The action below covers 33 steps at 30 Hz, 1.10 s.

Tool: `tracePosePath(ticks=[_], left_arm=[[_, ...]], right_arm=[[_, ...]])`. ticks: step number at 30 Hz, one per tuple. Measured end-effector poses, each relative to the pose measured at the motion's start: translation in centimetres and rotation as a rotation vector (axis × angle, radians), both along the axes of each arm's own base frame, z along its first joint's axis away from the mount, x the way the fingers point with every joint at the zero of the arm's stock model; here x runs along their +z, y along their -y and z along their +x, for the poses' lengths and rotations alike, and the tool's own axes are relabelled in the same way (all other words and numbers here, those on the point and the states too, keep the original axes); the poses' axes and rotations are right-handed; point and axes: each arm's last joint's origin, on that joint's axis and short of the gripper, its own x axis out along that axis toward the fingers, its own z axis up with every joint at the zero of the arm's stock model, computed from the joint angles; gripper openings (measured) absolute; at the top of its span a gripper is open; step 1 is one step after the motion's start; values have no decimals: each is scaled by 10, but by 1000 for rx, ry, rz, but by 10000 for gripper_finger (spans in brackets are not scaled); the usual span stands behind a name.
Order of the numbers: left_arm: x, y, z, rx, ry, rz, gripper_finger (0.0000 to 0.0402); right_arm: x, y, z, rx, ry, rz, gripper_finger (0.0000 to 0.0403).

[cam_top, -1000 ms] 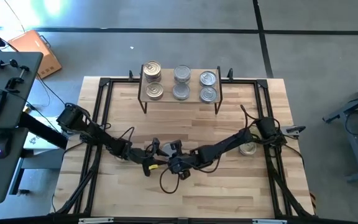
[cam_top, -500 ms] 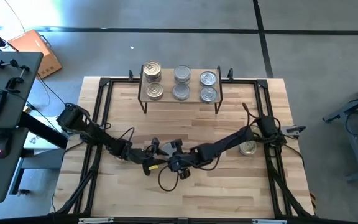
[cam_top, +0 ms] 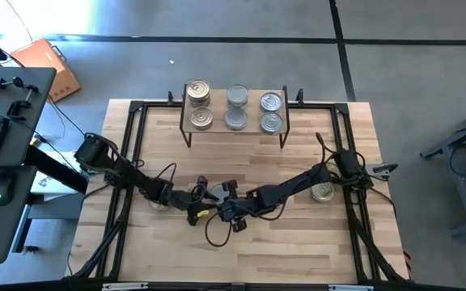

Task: Stack canned seafood by type on shelf
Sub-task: Stack the green and white tuna can on top of the green and white tuna can on the shelf

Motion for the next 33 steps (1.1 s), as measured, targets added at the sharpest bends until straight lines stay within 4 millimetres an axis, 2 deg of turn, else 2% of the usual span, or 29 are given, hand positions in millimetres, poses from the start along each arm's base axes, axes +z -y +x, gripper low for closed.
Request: tracePosePath(ticks=[12,22,28,33], left_arm=[[0,0,1,-28,-5,-38,9],[2,2,1,-36,11,-42,0],[6,5,0,-53,30,-27,0],[13,7,0,-50,58,-22,0]], right_arm=[[4,-1,1,-3,16,14,1],[25,-4,-6,-4,37,34,0],[22,-2,-10,-26,-12,36,1],[20,-1,-13,-18,-46,18,38]])
